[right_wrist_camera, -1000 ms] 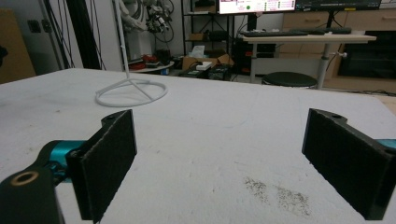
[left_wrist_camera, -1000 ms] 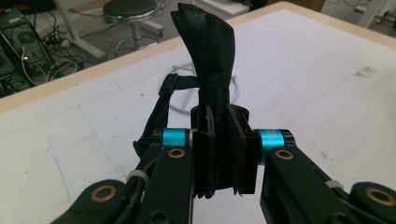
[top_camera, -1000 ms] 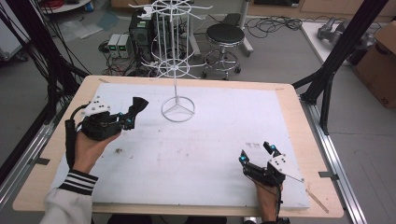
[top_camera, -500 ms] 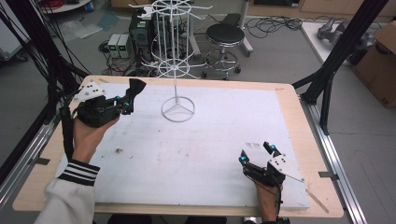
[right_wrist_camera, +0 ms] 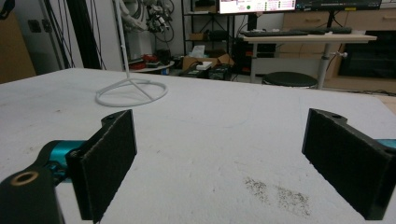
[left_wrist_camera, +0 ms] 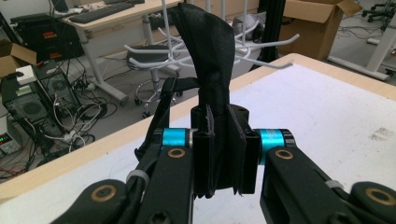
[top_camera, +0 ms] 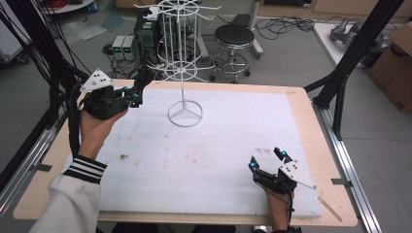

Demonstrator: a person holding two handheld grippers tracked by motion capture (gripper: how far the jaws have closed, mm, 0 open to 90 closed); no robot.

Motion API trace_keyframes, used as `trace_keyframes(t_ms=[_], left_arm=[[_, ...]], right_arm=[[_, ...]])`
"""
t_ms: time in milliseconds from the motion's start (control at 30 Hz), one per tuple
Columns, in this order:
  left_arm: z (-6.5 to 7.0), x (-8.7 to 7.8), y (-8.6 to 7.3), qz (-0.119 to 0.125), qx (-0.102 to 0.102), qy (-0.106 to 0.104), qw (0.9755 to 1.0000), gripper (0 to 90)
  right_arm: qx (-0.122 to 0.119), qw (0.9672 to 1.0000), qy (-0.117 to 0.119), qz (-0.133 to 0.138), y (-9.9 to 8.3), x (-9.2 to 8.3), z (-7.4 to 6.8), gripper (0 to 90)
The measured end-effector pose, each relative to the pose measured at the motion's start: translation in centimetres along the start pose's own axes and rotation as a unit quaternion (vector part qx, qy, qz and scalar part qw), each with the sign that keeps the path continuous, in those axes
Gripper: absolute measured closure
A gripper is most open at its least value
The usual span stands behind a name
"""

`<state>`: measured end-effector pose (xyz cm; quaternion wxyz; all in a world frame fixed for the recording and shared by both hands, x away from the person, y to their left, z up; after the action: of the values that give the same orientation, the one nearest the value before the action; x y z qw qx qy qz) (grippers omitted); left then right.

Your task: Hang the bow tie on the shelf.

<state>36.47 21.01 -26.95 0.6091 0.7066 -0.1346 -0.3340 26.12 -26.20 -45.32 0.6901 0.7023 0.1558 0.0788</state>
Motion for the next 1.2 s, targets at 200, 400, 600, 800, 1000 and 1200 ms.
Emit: trace_keyframes(t_ms=[200, 400, 600, 800, 1000, 1200], left_arm=[[0.1, 1.0, 1.1, 0.005, -0.002, -0.005, 1.0, 80.6], [0.5, 2.3, 2.0, 0.01, -0.003, -0.013, 0.9999, 80.7], [0.8, 3.3, 2.6, 0.008, -0.001, -0.015, 0.9999, 80.6], [1.1, 4.0, 2.9, 0.013, -0.003, -0.018, 0.9997, 80.7], [1.4, 4.8, 2.9, 0.013, -0.003, -0.021, 0.9997, 80.7], [1.7, 5.4, 2.8, 0.011, -0.004, -0.025, 0.9996, 80.6]], right_arm=[[0.002, 1.0, 0.0, -0.001, 0.0, 0.0, 0.0, 9.1], [0.001, 1.0, 0.0, 0.0, 0.0, 0.0, 0.0, 9.1], [0.003, 1.0, -0.001, -0.001, 0.0, 0.0, 0.0, 9.1], [0.004, 1.0, 0.0, -0.001, 0.0, 0.0, 0.0, 9.1], [0.002, 1.0, -0.001, 0.001, 0.0, 0.0, 0.1, 9.1], [0.003, 1.0, -0.001, 0.0, 0.0, 0.0, 0.1, 9.1]])
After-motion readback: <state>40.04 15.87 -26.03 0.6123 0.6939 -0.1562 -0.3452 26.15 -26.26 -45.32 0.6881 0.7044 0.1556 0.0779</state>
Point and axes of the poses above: each handheld gripper's, and its own axes: x roughly forward along the jaws, y roughly out of its top, z roughly to its right, the point moved 1 cm from there along x, roughly forward along the jaws, and after that the axes turned 3 degrees about -y, right-handed, at the moved point
